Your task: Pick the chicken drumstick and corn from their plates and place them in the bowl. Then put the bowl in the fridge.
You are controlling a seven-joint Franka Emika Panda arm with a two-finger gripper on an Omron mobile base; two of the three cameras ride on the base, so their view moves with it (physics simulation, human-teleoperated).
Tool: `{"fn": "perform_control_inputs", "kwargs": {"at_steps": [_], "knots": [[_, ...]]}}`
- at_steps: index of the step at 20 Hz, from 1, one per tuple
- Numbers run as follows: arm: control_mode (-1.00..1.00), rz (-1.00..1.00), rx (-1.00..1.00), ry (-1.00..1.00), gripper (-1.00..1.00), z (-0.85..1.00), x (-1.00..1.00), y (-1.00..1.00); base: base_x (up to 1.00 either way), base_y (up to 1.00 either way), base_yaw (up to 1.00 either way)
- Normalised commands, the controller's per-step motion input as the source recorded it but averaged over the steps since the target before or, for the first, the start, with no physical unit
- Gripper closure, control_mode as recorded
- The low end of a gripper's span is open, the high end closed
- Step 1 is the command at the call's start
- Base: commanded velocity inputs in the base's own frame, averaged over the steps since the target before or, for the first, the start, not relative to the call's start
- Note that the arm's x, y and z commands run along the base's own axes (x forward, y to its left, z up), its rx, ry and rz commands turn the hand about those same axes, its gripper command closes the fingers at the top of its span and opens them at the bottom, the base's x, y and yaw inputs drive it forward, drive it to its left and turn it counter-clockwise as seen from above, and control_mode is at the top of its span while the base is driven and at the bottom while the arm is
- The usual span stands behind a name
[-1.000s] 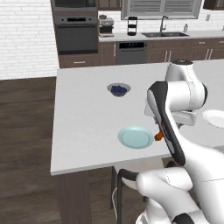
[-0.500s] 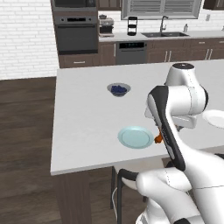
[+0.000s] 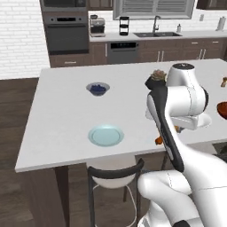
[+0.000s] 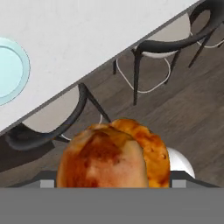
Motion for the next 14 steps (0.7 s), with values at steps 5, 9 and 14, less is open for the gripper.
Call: {"fn": "perform_control_inputs", "kwargs": {"at_steps": [5, 9, 14], "knots": [[1.0, 0.0, 0.0, 0.0, 1.0, 0.0, 0.0, 0.0, -0.41, -1.0, 0.0], [1.0, 0.0, 0.0, 0.0, 1.0, 0.0, 0.0, 0.0, 0.0, -1.0, 0.0], [1.0, 0.0, 0.0, 0.0, 1.0, 0.0, 0.0, 0.0, 0.23, -1.0, 0.01]]}}
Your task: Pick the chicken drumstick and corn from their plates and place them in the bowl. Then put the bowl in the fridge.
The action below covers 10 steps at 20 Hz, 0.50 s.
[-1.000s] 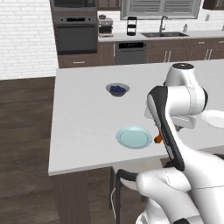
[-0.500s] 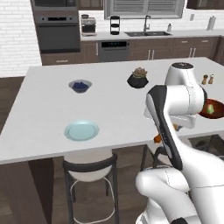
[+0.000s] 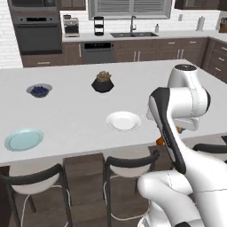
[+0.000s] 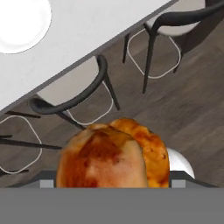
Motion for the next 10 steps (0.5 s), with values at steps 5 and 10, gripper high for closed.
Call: {"fn": "perform_control_inputs", "kwargs": {"at_steps": [5, 10], "knots": [[1.0, 0.0, 0.0, 0.0, 1.0, 0.0, 0.0, 0.0, 0.44, -1.0, 0.0], [1.0, 0.0, 0.0, 0.0, 1.0, 0.0, 0.0, 0.0, 0.77, -0.84, 0.0]]}}
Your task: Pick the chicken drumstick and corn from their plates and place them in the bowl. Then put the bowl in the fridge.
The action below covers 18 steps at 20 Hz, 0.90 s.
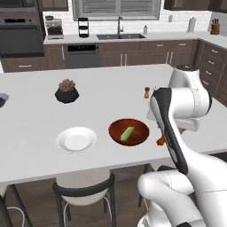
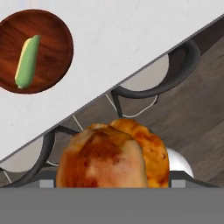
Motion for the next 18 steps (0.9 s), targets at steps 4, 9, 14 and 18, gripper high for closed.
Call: {"fn": "perform_control_inputs", "kwargs": {"at_steps": [4, 9, 14, 18], "knots": [[1.0, 0.0, 0.0, 0.0, 1.0, 0.0, 0.0, 0.0, 0.46, -0.09, 0.0], [1.0, 0.0, 0.0, 0.0, 1.0, 0.0, 0.0, 0.0, 0.37, 0.48, 0.0], [1.0, 0.0, 0.0, 0.0, 1.0, 0.0, 0.0, 0.0, 0.18, 0.94, 0.0], [1.0, 0.0, 0.0, 0.0, 1.0, 0.0, 0.0, 0.0, 0.11, 1.0, 0.0]]}}
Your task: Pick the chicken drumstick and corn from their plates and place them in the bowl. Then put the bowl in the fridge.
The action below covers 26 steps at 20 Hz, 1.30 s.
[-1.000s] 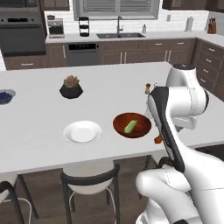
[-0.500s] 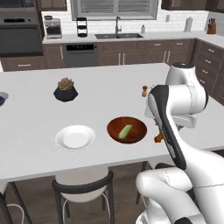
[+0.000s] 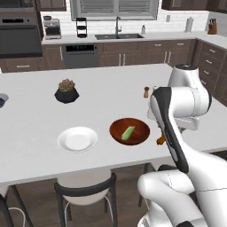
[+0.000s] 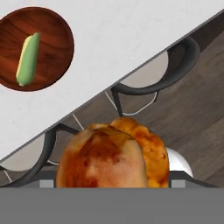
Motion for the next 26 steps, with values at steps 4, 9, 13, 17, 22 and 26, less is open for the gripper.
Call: {"fn": "perform_control_inputs", "kwargs": {"at_steps": [4, 9, 13, 17, 22, 26], "knots": [[1.0, 0.0, 0.0, 0.0, 1.0, 0.0, 0.0, 0.0, 0.0, 0.86, 0.0], [1.0, 0.0, 0.0, 0.0, 1.0, 0.0, 0.0, 0.0, 0.2, 0.3, 0.0], [1.0, 0.0, 0.0, 0.0, 1.0, 0.0, 0.0, 0.0, 0.36, -0.42, 0.02], [1.0, 0.0, 0.0, 0.0, 1.0, 0.0, 0.0, 0.0, 0.21, -0.35, 0.01], [-1.0, 0.0, 0.0, 0.0, 1.0, 0.0, 0.06, -0.02, 0.04, -0.01, 0.01], [-1.0, 0.07, 0.0, 0.11, 1.0, 0.0, 0.84, -0.25, 0.0, 0.0, 0.0]]}}
